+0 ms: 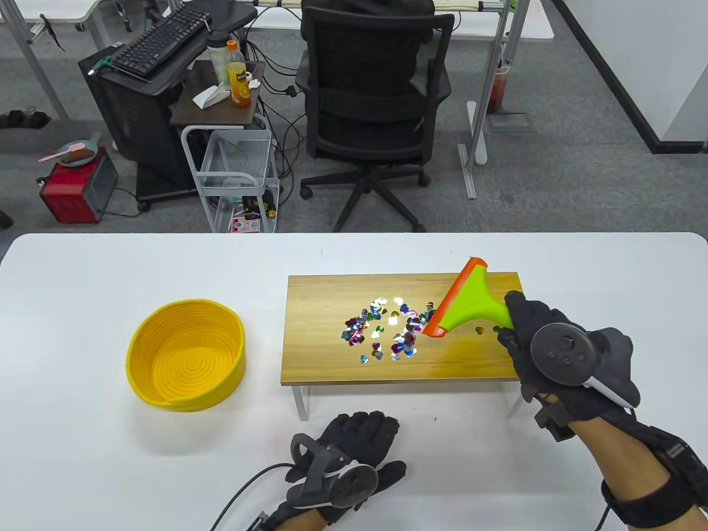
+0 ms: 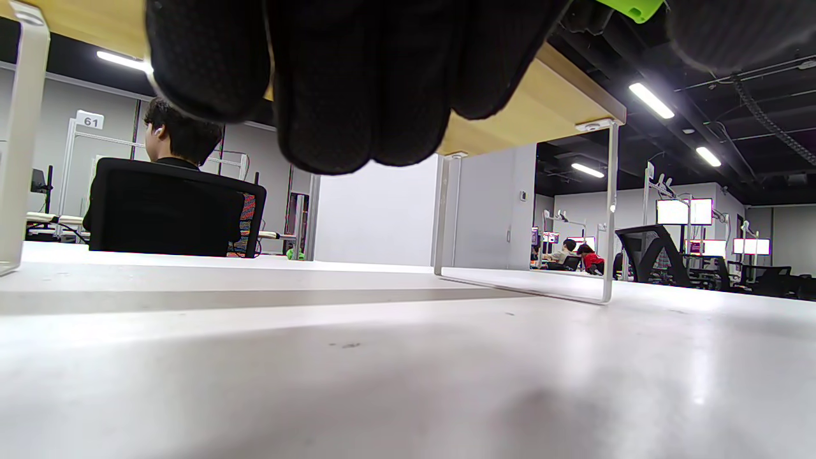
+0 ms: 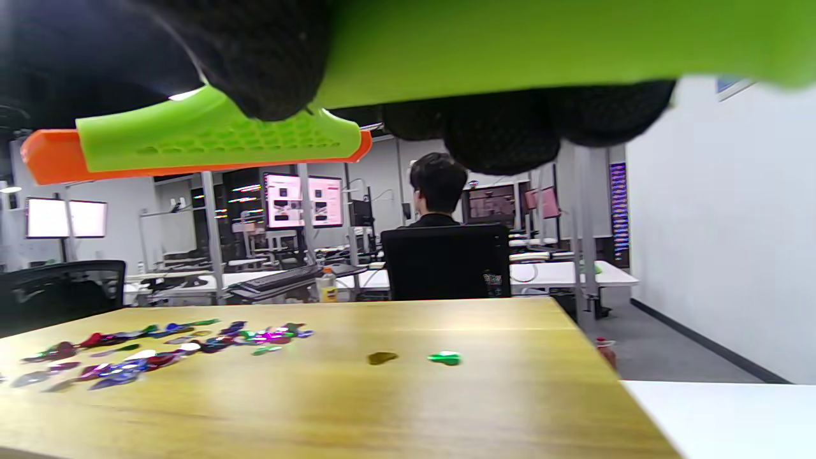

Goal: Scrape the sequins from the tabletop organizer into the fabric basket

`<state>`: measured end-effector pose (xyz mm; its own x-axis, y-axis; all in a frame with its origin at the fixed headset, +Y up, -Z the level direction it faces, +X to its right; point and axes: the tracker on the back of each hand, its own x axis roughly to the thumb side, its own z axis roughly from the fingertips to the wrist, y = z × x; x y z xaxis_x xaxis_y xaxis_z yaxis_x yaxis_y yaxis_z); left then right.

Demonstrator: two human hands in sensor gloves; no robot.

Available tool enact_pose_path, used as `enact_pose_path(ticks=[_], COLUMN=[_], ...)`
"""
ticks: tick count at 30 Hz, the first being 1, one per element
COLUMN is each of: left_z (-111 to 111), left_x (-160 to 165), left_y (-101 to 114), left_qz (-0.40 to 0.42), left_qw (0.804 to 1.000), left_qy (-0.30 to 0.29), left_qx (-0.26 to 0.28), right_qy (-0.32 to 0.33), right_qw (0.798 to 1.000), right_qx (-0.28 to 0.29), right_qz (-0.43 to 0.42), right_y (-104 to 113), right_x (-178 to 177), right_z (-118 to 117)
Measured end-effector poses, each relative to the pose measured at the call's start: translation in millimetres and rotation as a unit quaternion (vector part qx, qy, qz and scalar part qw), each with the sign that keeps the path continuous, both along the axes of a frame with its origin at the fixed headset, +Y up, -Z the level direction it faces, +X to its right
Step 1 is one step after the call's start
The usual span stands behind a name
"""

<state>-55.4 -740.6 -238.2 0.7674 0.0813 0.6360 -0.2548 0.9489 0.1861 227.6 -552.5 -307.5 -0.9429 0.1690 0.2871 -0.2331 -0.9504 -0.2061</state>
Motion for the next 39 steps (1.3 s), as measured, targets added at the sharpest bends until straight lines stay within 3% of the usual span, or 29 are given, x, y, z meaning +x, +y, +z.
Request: enact_pose_path(ticks=[10, 25, 32, 39], left_z=[-0.8, -2.1, -2.0, -2.1], left_x=[1.6, -1.0, -0.9, -1.1], left_y=[-1.8, -1.8, -1.8, -2.1], left_qz=[-0.006, -0.002, -0.001, -0.002], left_qw=[1.0, 1.0, 1.0, 1.0], left_qy=[-0.002, 0.002, 0.002, 0.003], left_qx=[-0.004, -0.005, -0.005, -0.006], right_qy=[0.054, 0.094, 0.102, 0.087], right_qw=[0.996, 0.985, 0.981, 0.981], right_qx=[-0.04, -0.075, -0.087, -0.101], right_qz=[0.054, 0.12, 0.139, 0.139], right_y=[3.8, -15.0, -21.4, -22.2], right_x=[-35.9, -110.7, -118.4, -103.8], right_z=[-15.2, -50.4, -51.8, -53.3])
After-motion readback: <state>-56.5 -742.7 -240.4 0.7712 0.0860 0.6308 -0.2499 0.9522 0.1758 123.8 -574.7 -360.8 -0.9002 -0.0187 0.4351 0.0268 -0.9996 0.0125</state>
